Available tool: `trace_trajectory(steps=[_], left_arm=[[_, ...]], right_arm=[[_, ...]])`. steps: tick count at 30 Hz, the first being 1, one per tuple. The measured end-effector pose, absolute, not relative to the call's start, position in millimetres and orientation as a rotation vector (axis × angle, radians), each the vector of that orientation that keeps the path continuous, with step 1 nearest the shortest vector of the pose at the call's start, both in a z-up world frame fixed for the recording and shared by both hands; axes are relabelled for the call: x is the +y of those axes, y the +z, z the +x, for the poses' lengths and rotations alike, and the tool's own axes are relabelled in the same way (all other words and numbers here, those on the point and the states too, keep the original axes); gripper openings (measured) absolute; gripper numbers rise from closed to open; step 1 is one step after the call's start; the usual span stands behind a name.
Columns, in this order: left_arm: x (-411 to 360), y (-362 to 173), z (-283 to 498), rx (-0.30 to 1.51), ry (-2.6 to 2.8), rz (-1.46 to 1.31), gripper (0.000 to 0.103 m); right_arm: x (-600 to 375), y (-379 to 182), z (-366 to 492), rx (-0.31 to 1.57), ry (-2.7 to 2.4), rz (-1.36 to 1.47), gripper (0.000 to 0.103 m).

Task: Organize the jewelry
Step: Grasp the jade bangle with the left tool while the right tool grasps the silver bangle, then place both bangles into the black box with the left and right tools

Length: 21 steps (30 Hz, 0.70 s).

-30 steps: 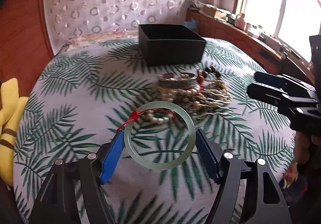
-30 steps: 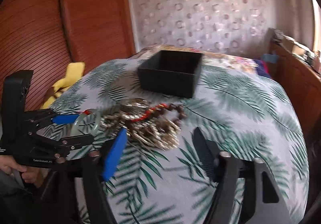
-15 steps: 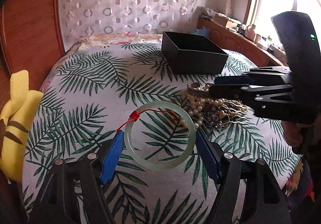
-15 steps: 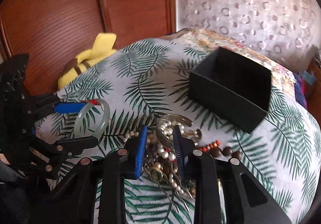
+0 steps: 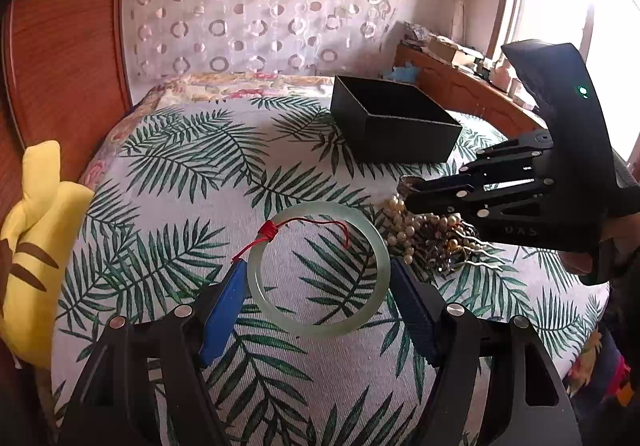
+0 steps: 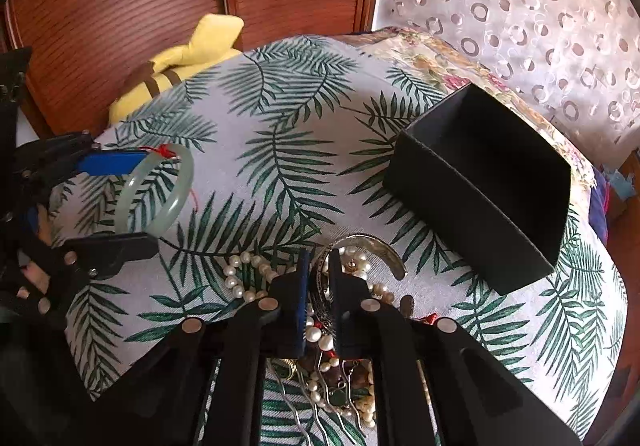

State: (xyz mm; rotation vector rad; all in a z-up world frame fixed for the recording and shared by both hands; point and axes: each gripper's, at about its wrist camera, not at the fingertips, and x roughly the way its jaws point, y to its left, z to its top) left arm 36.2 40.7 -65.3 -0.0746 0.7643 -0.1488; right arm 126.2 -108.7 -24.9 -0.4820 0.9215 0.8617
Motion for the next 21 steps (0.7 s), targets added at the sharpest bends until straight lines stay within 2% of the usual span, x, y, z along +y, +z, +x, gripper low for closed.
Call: trace_trajectory(steps=[13,21], left_arm=[[33,-38,61,0.701,-0.17,-0.059,0.069],[23,-21,86,0.661,-0.189,-0.043,0.069]], right_arm=[[-155,32,148,0.768,0.845,-0.308,0.01],[-156,41,184,0.727,0.792,-0.3,0.011]])
